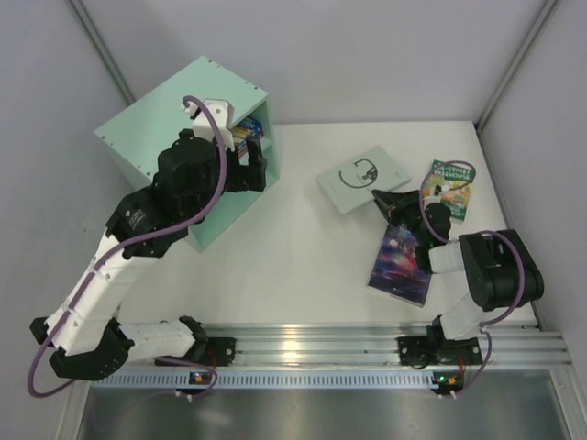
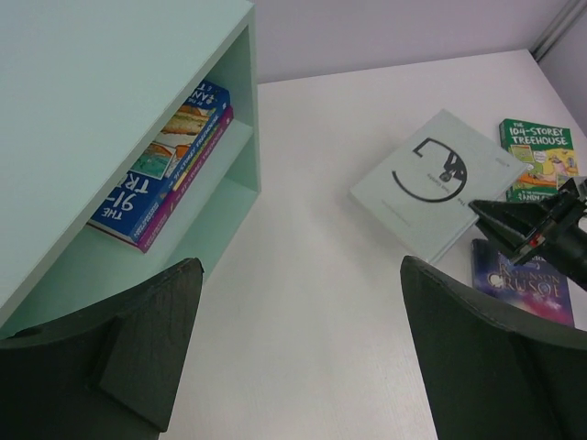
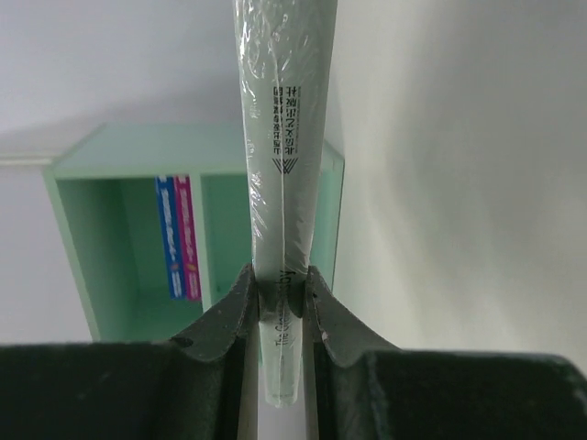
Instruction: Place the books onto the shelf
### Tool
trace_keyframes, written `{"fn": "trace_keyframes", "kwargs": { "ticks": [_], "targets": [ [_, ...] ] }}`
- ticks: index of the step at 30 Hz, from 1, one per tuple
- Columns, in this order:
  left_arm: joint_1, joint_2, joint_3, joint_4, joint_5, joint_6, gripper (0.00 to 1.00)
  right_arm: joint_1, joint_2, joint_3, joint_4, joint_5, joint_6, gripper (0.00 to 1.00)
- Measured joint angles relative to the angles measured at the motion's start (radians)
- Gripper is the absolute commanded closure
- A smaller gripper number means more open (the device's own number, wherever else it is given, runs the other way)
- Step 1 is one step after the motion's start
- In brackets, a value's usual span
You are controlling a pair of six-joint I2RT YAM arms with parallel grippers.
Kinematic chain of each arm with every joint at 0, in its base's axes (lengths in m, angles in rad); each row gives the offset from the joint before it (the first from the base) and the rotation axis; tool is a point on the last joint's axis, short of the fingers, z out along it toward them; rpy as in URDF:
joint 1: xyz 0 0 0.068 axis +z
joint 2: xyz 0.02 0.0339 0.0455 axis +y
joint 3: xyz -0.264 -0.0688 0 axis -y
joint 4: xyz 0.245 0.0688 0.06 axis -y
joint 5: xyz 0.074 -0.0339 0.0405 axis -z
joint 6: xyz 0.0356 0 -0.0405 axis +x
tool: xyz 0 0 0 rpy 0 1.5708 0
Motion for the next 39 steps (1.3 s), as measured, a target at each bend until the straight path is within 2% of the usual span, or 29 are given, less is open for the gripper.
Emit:
{"fn": "trace_keyframes", "kwargs": {
  "ticks": [7,16,29,36,39],
  "targets": [
    [0.019,0.093,0.069,-0.05,-0.02,0.005,0.06,0.21,0.076,0.005,0.016,-0.041,0.04,1.0],
    [0.02,0.095,0.07,-0.085,-0.023,-0.008,0.02,0.417,0.228,0.183,0.014,0.008,0.071,1.0],
    [0.02,0.006,0.051,-0.123,-0.008,-0.006,0.01,0.621,0.489,0.502,-0.021,0.142,0.086,1.0],
    [0.022,-0.037,0.045,-0.122,-0.006,0.006,0.01,0.685,0.647,0.692,-0.058,0.218,0.089,1.0],
    [0.022,-0.044,0.039,-0.122,0.0,0.018,0.01,0.7,0.666,0.707,-0.095,0.267,0.087,1.0]
  ]
}}
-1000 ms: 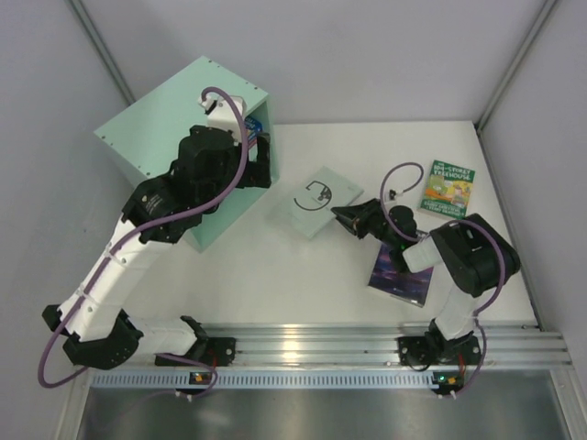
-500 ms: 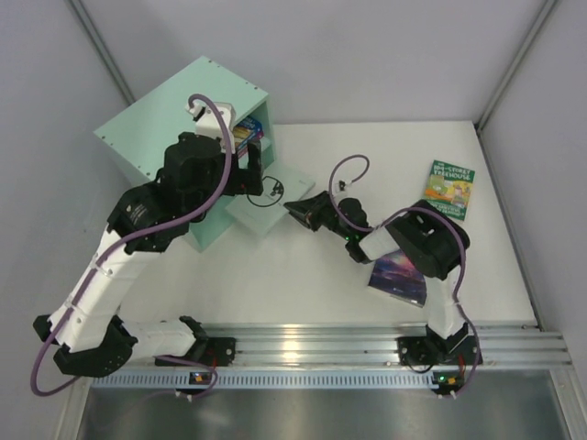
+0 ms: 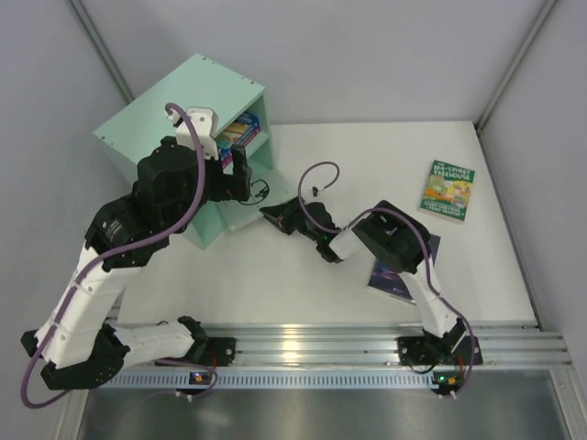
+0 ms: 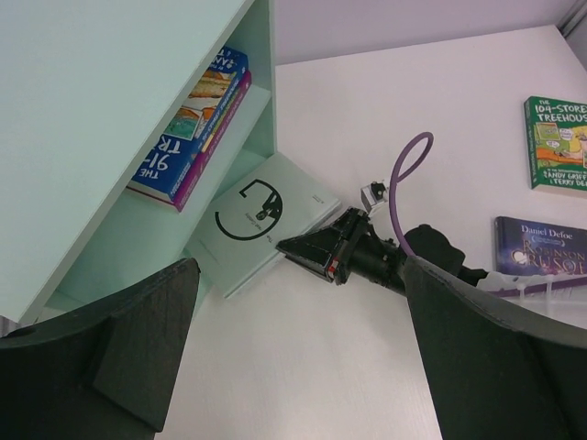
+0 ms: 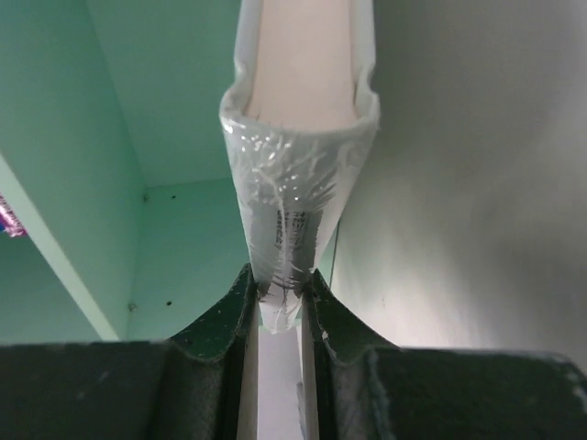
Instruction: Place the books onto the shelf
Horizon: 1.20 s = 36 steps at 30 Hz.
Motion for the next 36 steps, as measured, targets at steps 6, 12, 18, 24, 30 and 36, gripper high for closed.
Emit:
{"fn": "trace_keyframes", "kwargs": {
  "ticks": [6,12,18,24,30,36],
  "targets": [
    [0.0,-0.013,-0.032,0.001,-0.003,0.011,0.01,0.016,0.01,0.018,-0.016,0.04,0.002,1.0],
    [0.0,-0.024,-0.07,0.002,-0.02,0.011,0.02,0.032,0.021,0.05,-0.027,0.051,-0.021,1.0],
    [0.001,-0.026,-0.071,0.005,-0.024,0.01,0.01,0.036,0.021,0.056,-0.027,0.05,-0.042,1.0],
    [0.002,-0.025,-0.071,0.008,-0.026,0.01,0.01,0.056,0.027,0.095,-0.051,0.052,-0.052,1.0],
    [0.002,-0.025,-0.071,0.008,-0.027,0.009,0.01,0.106,0.047,0.135,-0.059,0.025,-0.053,1.0],
    [0.002,-0.025,-0.071,0.008,-0.027,0.009,0.01,0.113,0.077,0.158,-0.065,-0.002,-0.049,1.0]
  ]
}}
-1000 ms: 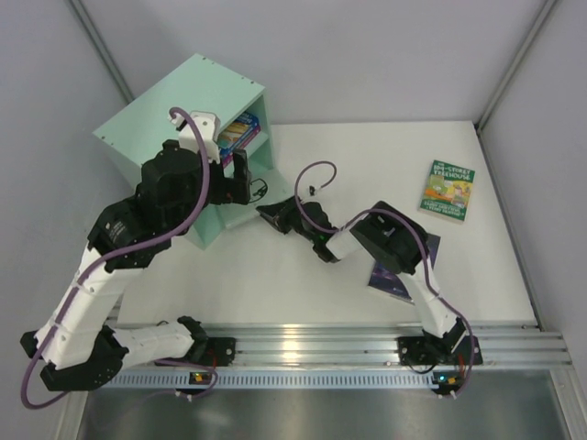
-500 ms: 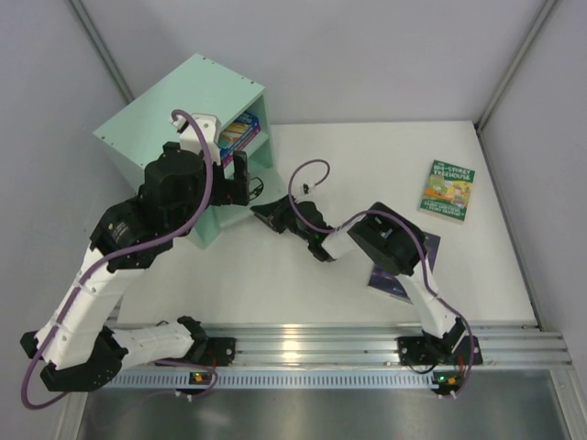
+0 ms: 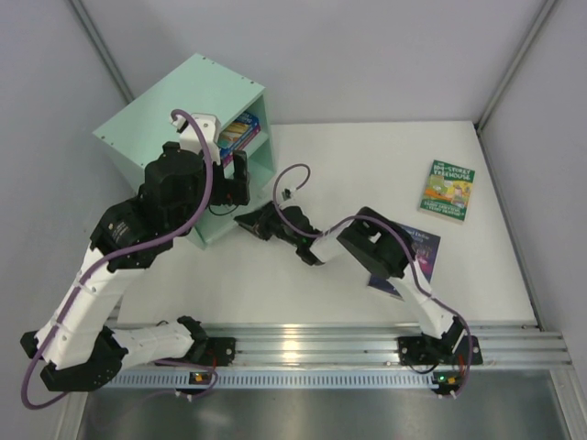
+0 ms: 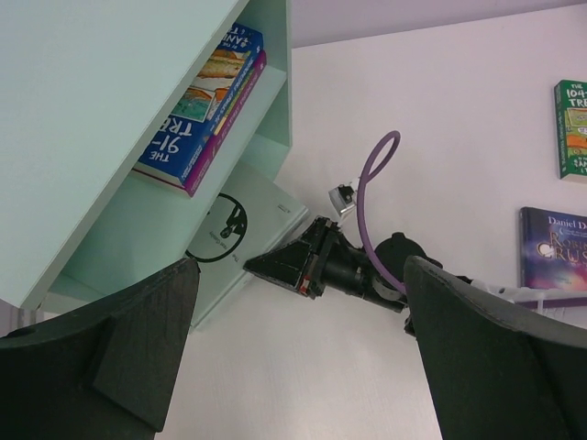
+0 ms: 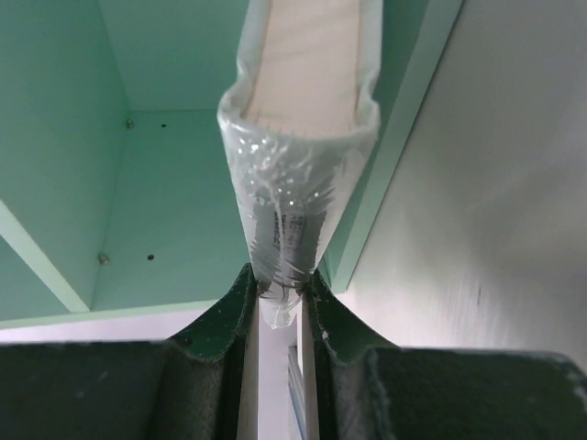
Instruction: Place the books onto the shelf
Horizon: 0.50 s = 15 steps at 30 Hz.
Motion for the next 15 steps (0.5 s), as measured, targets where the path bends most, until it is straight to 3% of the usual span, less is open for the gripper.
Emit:
{"fn": "trace_keyframes", "kwargs": {
  "ticks": [8,12,15],
  "targets": [
    [0.0,0.002,-0.009,0.0,0.0,-0.004,0.01,-0.077,0.045,0.077,-0.044,-0.053,0.0,1.0],
    [0.0,0.004,-0.012,0.0,0.003,-0.007,0.01,-0.122,0.077,0.127,-0.068,-0.07,0.002,0.95],
    [0.0,0.004,-0.018,0.001,0.008,-0.008,0.01,-0.153,0.11,0.191,-0.112,-0.085,-0.001,0.99]
  ]
}}
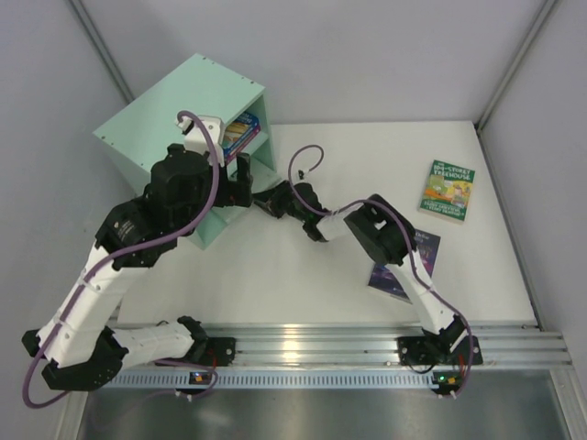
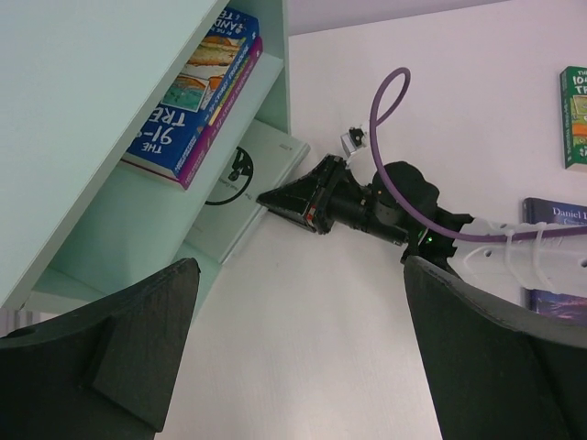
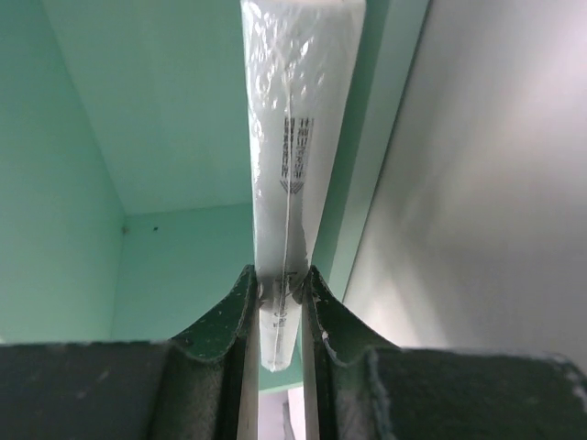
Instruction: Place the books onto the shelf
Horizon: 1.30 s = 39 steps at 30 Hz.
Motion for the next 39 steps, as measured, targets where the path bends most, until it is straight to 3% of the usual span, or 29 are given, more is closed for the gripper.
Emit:
{"fn": "trace_keyframes", "kwargs": {
  "ticks": [18,37,39],
  "targets": [
    [0.0,-0.016,-0.055,0.0,0.013,-0.018,0.01,-0.017,0.066,0.226,-0.22,0.039,-0.001,1.0],
    [0.0,-0.027,-0.057,0.0,0.016,-0.02,0.01,0.017,0.067,0.233,-0.263,0.198,0.089,1.0],
    [0.0,-0.031,-0.06,0.0,0.015,-0.02,0.01,0.017,0.067,0.235,-0.274,0.202,0.091,0.93]
  ]
}}
